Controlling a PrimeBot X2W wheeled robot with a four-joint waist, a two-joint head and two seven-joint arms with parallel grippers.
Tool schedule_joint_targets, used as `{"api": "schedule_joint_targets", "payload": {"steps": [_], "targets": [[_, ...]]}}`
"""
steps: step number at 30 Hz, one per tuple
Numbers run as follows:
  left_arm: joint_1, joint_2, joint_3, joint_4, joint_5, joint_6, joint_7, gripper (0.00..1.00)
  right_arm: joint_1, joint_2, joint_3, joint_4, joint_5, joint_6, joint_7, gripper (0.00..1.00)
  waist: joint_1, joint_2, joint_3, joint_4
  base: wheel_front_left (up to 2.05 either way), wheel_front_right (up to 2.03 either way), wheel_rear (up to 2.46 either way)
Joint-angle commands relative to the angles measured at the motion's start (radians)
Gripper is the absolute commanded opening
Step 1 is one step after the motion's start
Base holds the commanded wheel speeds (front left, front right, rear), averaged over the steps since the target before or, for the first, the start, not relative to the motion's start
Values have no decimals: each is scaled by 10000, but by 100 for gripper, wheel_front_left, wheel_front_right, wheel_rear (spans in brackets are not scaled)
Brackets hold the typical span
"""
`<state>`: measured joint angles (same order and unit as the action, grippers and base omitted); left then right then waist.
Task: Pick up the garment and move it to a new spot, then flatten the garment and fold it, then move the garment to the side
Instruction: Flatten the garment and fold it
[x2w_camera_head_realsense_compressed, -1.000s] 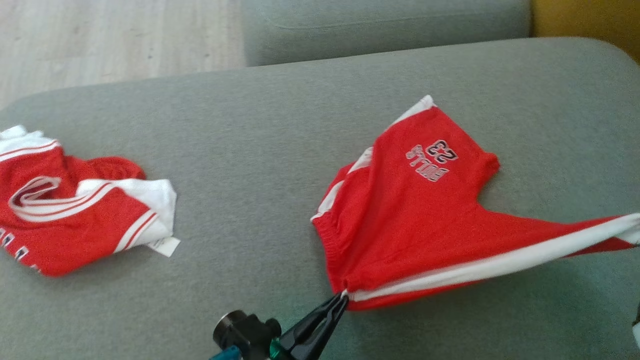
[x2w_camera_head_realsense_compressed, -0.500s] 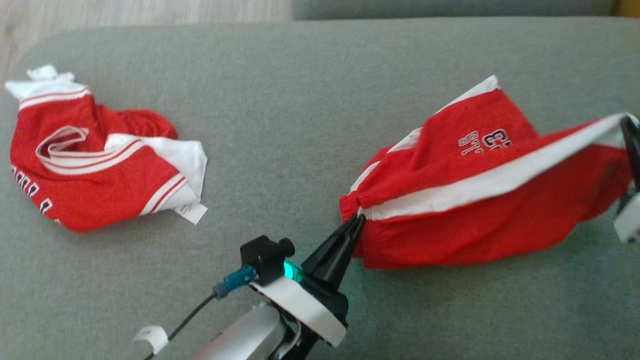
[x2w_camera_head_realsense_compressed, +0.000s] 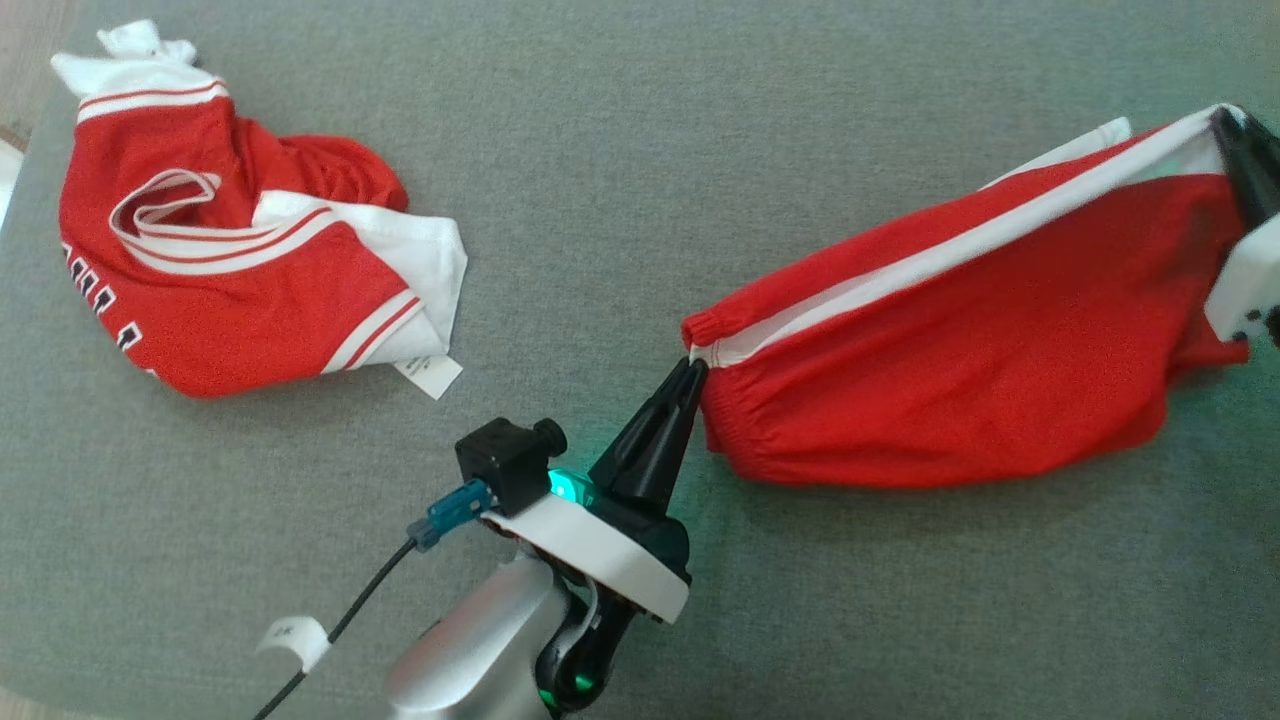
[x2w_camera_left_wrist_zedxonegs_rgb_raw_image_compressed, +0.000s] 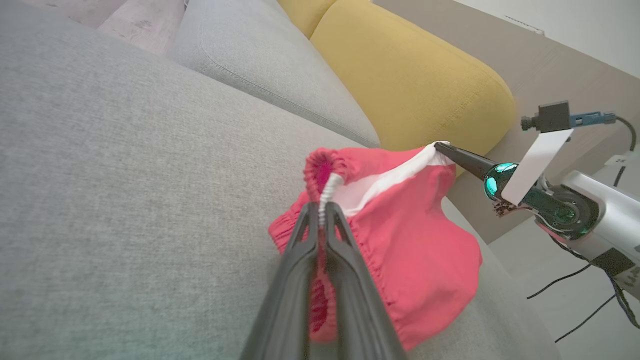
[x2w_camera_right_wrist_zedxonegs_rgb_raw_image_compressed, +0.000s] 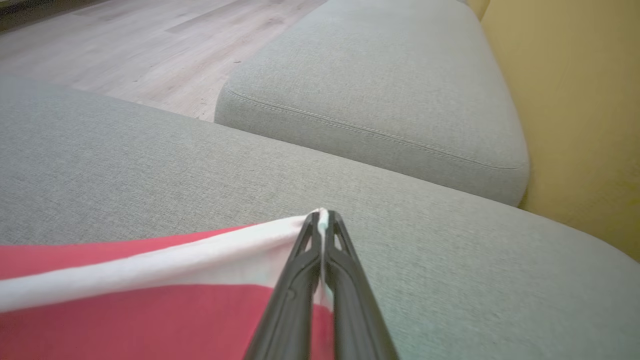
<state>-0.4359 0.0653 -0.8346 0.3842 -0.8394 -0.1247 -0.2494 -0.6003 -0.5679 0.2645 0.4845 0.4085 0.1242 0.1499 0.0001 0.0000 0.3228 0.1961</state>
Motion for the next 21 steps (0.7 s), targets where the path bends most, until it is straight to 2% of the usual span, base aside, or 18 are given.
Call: {"api": "schedule_joint_targets", "payload": {"steps": [1, 5, 6, 7, 8, 9, 10, 15, 17, 21], "targets": [[-198, -25, 345, -299, 139, -58, -122, 0, -221, -280, 141, -177, 94, 65, -129, 0, -1, 0, 91, 86, 0, 0, 0], [-199, -93, 394, -292, 217, -59, -122, 0, -856, -257, 784, 535, 235, 65, -502, 0, -1, 0, 221, 179, 0, 0, 0], [-215, -105, 384, -285, 231, -59, -122, 8, -991, -246, 948, 702, 285, 65, -613, 0, -1, 0, 249, 191, 0, 0, 0], [-229, -116, 369, -277, 233, -59, -123, 21, -1107, -215, 1105, 862, 341, 65, -707, 0, -1, 0, 266, 196, 0, 0, 0], [-233, -125, 316, -259, 187, -59, -123, 36, -1204, -174, 1251, 1010, 390, 65, -784, 11, -1, 0, 271, 191, 0, 0, 0], [-244, -131, 285, -238, 167, -59, -123, 66, -1288, -151, 1368, 1160, 434, 65, -870, 43, -1, 0, 269, 188, 0, 0, 0], [-257, -136, 293, -201, 172, -59, -123, 100, -1369, -142, 1449, 1315, 459, 65, -985, 100, -1, 0, 266, 184, 0, 0, 0], [-190, -146, 646, -219, 619, -32, -123, 100, -1169, -66, 1592, 1899, 910, 65, -1612, 100, -1, 0, -27, 186, 0, 0, 0], [2, -147, 1151, -453, 1284, 259, -123, 100, -838, -114, 1660, 2003, 1137, 65, -1716, 100, -1, 0, -228, 150, 0, 0, 0], [787, -149, 2357, -1426, 2750, 1122, -123, 100, -239, -150, 1621, 2429, 1647, 65, -1705, 100, -1, 0, -522, 138, 0, 0, 0]]}}
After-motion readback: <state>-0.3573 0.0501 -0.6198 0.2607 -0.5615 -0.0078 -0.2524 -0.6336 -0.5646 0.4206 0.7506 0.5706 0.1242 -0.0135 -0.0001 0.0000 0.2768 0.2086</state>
